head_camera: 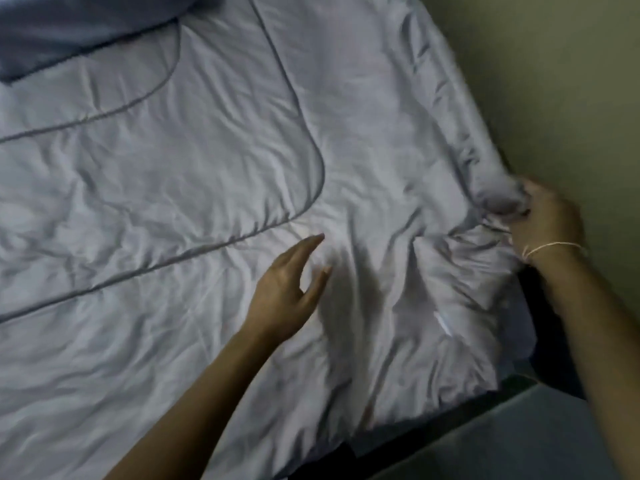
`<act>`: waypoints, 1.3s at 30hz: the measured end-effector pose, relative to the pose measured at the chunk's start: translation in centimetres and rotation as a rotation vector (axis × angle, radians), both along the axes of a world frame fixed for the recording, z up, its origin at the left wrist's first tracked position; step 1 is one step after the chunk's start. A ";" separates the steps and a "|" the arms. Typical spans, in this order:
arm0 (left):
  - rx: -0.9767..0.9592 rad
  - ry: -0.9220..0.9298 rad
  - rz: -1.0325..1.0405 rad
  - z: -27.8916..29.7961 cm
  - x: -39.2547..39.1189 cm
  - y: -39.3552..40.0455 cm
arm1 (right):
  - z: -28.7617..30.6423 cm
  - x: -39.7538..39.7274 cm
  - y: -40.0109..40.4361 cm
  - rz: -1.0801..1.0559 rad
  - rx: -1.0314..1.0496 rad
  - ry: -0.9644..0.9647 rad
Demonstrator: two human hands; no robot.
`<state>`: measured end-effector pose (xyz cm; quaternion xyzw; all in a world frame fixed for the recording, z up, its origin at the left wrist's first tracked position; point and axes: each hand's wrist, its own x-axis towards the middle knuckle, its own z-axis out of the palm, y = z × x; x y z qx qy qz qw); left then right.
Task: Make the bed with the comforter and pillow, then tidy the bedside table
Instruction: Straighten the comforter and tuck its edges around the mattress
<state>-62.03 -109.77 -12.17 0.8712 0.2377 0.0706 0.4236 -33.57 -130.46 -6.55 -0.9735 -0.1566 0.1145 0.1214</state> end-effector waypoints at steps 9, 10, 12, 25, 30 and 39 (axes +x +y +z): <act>0.323 0.432 -0.287 -6.5 6.7 -6.8 | -7.3 -6.5 -3.4 0.081 -0.009 -0.020; 0.362 0.478 -0.305 -7.1 6.9 -7.2 | -9.0 -7.4 -4.1 0.046 -0.039 0.017; 0.399 0.546 -0.314 -8.2 7.3 -7.7 | -11.2 -8.9 -6.0 -0.123 -0.057 0.094; 0.496 0.380 -0.421 -11.2 18.6 -14.9 | -16.6 -8.6 -13.9 -0.601 0.269 -0.100; 0.525 0.345 -0.459 -11.7 19.1 -18.3 | -16.0 -7.9 -18.2 -0.560 0.246 -0.084; 0.545 0.310 -0.573 -11.2 18.1 -18.7 | -15.0 -7.9 -19.5 -0.875 0.325 0.011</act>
